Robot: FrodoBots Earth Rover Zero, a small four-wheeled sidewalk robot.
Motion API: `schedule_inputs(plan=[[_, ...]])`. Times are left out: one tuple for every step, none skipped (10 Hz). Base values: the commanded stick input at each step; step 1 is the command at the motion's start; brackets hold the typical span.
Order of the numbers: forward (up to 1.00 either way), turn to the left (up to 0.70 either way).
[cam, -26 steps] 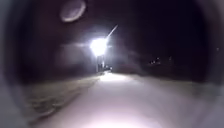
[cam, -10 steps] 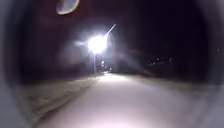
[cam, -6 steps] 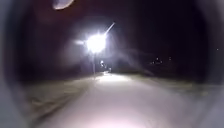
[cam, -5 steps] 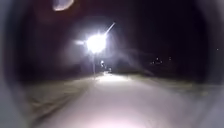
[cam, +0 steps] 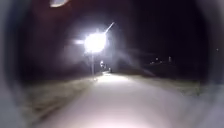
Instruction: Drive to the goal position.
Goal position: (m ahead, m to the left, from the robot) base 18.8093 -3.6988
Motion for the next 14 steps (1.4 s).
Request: schedule_inputs(plan=[[0.7,0.0],[0.7,0.0],[0.7,0.0],[0.7,0.0],[0.7,0.0],[0.7,0.0],[0.7,0.0],[0.7,0.0],[0.7,0.0],[0.7,0.0],[0.7,0.0],[0.7,0.0],[0.7,0.04],[0.7,0.14]])
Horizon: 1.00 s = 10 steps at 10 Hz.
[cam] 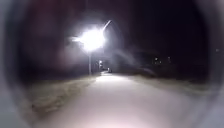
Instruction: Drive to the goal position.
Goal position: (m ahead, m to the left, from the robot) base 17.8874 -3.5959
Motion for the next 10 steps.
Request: schedule_inputs(plan=[[0.7,0.14],[0.7,0.14],[0.7,0.14],[0.7,0.05],[0.7,0.0],[0.7,0.0],[0.7,0.0],[0.7,0.0],[0.7,0.0],[0.7,0.0]])
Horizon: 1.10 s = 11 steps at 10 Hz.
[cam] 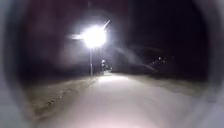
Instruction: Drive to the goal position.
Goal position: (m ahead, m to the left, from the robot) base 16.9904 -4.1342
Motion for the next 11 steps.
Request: schedule_inputs(plan=[[0.7,0.0],[0.7,0.0],[0.7,0.0],[0.7,0.0],[0.7,0.0],[0.7,0.0],[0.7,0.0],[0.7,0.0],[0.7,0.0],[0.7,0.0],[0.7,0.0]])
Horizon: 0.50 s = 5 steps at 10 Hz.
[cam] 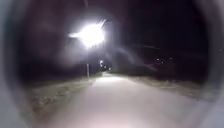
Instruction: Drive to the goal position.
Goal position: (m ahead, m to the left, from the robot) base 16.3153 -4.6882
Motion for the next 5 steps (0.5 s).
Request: schedule_inputs(plan=[[0.7,0.0],[0.7,0.0],[0.7,0.0],[0.7,0.0],[0.7,0.13]])
